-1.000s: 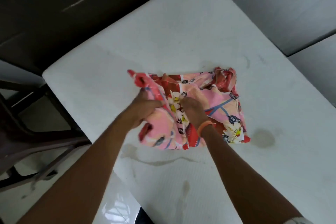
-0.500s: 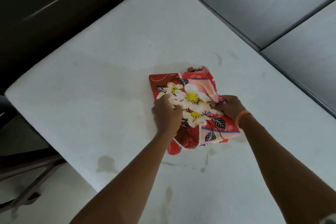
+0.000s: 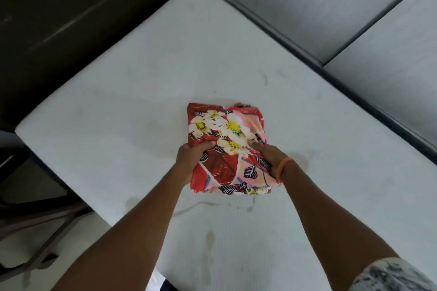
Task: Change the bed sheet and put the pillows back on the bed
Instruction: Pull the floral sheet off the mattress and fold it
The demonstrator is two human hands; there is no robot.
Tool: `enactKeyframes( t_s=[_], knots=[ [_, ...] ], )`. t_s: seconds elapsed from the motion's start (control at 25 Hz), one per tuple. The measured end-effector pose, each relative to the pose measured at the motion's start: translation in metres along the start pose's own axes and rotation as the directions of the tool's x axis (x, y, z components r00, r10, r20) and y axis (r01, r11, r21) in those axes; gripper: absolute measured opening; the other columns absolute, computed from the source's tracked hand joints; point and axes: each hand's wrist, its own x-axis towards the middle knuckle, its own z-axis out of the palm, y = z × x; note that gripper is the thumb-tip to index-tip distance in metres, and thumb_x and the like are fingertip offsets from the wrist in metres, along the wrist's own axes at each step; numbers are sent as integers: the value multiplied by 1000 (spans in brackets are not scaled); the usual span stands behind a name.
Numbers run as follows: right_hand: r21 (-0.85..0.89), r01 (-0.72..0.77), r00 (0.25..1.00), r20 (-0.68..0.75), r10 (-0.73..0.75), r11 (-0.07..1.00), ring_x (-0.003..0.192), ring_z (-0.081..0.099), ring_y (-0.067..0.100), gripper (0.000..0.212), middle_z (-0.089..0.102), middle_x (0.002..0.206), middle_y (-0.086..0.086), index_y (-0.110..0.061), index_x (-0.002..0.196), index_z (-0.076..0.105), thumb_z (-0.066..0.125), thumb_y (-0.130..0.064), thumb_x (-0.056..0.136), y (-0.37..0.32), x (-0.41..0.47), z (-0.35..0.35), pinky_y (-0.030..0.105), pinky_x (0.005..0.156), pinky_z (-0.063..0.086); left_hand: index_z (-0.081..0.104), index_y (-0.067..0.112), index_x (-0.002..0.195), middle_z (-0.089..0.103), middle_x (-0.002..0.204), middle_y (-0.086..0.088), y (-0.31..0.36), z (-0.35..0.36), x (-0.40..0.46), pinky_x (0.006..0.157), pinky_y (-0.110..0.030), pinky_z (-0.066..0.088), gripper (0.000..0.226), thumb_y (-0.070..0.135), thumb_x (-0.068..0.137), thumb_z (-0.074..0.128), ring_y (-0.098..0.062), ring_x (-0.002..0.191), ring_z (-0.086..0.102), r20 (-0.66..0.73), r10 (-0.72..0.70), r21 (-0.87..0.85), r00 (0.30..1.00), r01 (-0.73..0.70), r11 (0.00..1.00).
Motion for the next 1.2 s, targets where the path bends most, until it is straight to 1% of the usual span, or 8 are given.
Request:
enactKeyframes(
  t_s=[0.16,0.32,0.44,0.6,0.8,0.92,1.0,1.2],
  knots=[
    [150,182,982,27,-188,972,86,71,36,39,69,109,26,0,120,66,74,-14,84,-7,-95,5,48,80,59,67,17,117,75,106,-12,26,-3,-94,90,-53,56,46,23,74,84,-34,94,73,139,155,23,978,-160,987],
    [214,354,913,131,-386,911,103,65,45,40,67,115,27,-3,121,65,74,-10,83,-5,-214,-8,56,91,53,63,13,123,73,113,-14,37,-9,-208,94,-53,53,56,28,73,82,-36,101,71,244,305,-21,921,-309,951],
    [217,411,866,210,-454,885,94,69,42,41,66,116,27,-3,122,64,73,-8,83,8,-294,-22,49,80,57,65,15,121,74,111,-11,28,-4,-288,88,-48,56,58,32,70,85,-34,99,72,246,425,-43,871,-428,903],
    [207,508,815,199,-544,836,85,71,38,38,67,114,28,-1,121,64,72,-7,84,34,-374,-42,43,73,59,64,17,118,76,105,-8,-4,8,-363,75,-44,60,62,36,64,89,-32,91,74,216,526,-73,822,-524,849],
    [219,611,758,113,-642,761,83,72,37,35,69,111,25,-4,116,66,74,-8,82,84,-450,-69,42,71,59,62,23,118,75,107,-5,-45,17,-430,77,-46,59,64,38,62,90,-31,93,74,289,609,-101,739,-609,787],
    [255,676,709,28,-704,691,93,70,42,39,69,113,24,-4,119,65,75,-13,83,131,-490,-88,49,80,58,64,27,115,75,107,-4,-76,23,-468,76,-45,59,60,36,62,91,-30,93,74,357,633,-109,686,-643,758],
    [260,717,679,-47,-733,647,99,68,43,43,69,114,23,-6,122,63,75,-21,84,169,-515,-104,53,86,55,66,29,112,75,107,-4,-101,31,-490,76,-45,60,54,33,64,90,-30,93,74,410,630,-114,660,-648,753],
    [208,800,600,-297,-743,563,96,69,42,42,71,110,21,-11,118,66,68,-41,87,272,-583,-170,53,85,56,66,27,112,76,106,-4,-177,83,-543,78,-49,60,52,33,66,89,-30,91,74,551,556,-70,623,-629,774]
  ],
)
